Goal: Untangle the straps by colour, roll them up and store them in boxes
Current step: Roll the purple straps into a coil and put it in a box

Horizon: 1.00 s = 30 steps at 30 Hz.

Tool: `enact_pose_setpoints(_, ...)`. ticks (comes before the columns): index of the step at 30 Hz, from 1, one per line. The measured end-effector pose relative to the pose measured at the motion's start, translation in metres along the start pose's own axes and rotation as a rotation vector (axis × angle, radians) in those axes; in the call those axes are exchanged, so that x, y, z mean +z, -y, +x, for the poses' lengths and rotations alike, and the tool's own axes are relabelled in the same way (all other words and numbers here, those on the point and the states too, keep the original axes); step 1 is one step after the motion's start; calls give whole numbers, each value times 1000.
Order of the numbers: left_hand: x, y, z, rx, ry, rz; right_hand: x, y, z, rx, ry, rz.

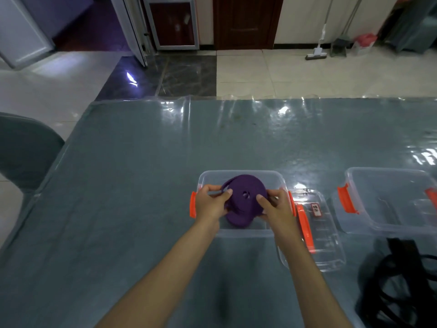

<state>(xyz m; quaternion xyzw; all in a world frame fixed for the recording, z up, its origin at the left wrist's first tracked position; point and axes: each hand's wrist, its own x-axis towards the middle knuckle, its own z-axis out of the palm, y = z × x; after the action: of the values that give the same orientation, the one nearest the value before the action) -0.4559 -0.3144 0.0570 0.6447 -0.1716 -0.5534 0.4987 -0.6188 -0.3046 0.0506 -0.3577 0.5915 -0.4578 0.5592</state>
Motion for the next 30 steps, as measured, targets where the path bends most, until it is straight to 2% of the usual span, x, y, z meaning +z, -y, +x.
enact_pose_setpoints(4,11,19,38,51,-47,237,-4,-6,33,122,137,-473)
enact_pose_setpoints(7,17,32,61,58,-51,461,-8,-19,57,239,257,-742)
enact_pose_setpoints(12,21,44,93,-40,-52,681,-4,-36,79,380,357,-829)
enact_pose_setpoints(16,21,53,107,-54,-86,743,3,-50,90,397,410,-930)
enact_pose_setpoints(19,20,59,109,-38,-92,765,5,-51,92,376,404,-937)
enact_pose_setpoints(23,13,57,107,-23,-4,811,3,-45,86,325,404,-964)
enact_pose_setpoints(27,7,41,89,38,102,965,2,-26,58,91,328,-947)
enact_pose_setpoints(30,4,30,57,233,162,1083,-9,-6,22,-138,228,-934)
